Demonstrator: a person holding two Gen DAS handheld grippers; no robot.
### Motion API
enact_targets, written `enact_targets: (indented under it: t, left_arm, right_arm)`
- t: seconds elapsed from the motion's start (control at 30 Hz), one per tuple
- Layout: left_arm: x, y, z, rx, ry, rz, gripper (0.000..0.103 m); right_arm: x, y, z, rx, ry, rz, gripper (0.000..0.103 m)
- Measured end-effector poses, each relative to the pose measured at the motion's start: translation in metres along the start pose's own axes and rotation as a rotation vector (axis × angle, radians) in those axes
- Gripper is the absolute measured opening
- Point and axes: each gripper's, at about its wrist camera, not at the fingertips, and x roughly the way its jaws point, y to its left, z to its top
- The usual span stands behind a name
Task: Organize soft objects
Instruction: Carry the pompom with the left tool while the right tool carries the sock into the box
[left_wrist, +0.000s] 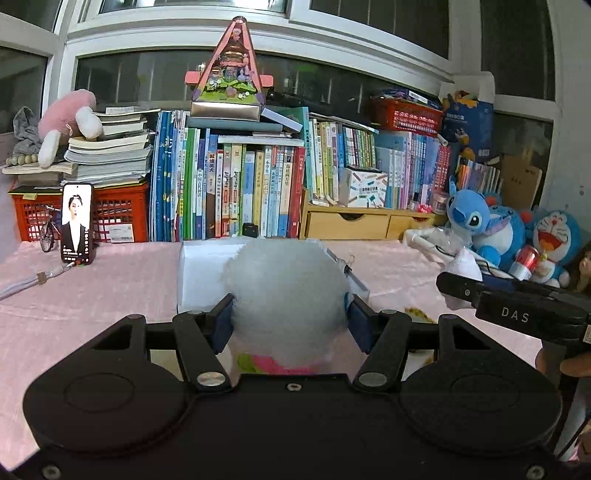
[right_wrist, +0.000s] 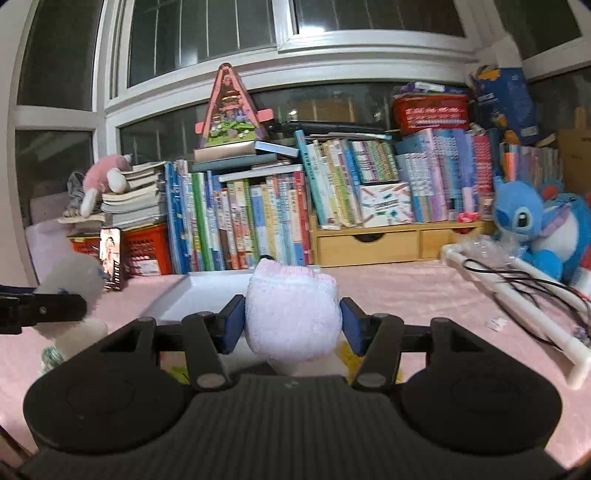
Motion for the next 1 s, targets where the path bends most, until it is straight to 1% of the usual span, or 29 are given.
enact_targets:
  t: [0.1, 0.27, 0.37, 0.47, 0.57, 0.63, 0.73, 0.8, 1.0]
  left_arm:
    - [0.012, 0.006, 0.019, -0.001, 0.002, 0.018, 0.060]
    - [0.041, 0.018, 0.048, -0.041, 0.022, -0.007, 0.060]
    - [0.064, 0.026, 0.065, -0.072, 0.054, -0.005, 0.060]
    - [0.091, 0.032, 0.081, -0.079, 0.099, 0.002, 0.060]
    - [0.123, 0.037, 0.094, -0.085, 0.167, -0.005, 0.060]
    - [0.147, 0.040, 0.101, -0.093, 0.228, -0.008, 0.060]
    - [0.185, 0.051, 0.105, -0.139, 0.331, -0.006, 0.060]
    - [0.207, 0.057, 0.103, -0.166, 0.377, 0.009, 0.060]
    - [0.265, 0.069, 0.094, -0.184, 0.500, 0.033, 0.060]
  right_arm:
    - [0.012, -0.002, 0.015, 0.008, 0.009, 0.031, 0.059]
    - [0.036, -0.003, 0.037, 0.018, 0.030, 0.061, 0.059]
    - [0.055, -0.006, 0.052, 0.041, 0.064, 0.083, 0.059]
    - [0.076, -0.008, 0.067, 0.044, 0.095, 0.086, 0.059]
    - [0.099, -0.009, 0.080, 0.046, 0.139, 0.090, 0.059]
    - [0.118, -0.010, 0.086, 0.050, 0.180, 0.094, 0.059]
    - [0.148, -0.007, 0.091, 0.046, 0.248, 0.095, 0.059]
    - [0.168, -0.004, 0.091, 0.057, 0.291, 0.093, 0.059]
    - [0.221, 0.002, 0.074, 0.083, 0.434, 0.091, 0.059]
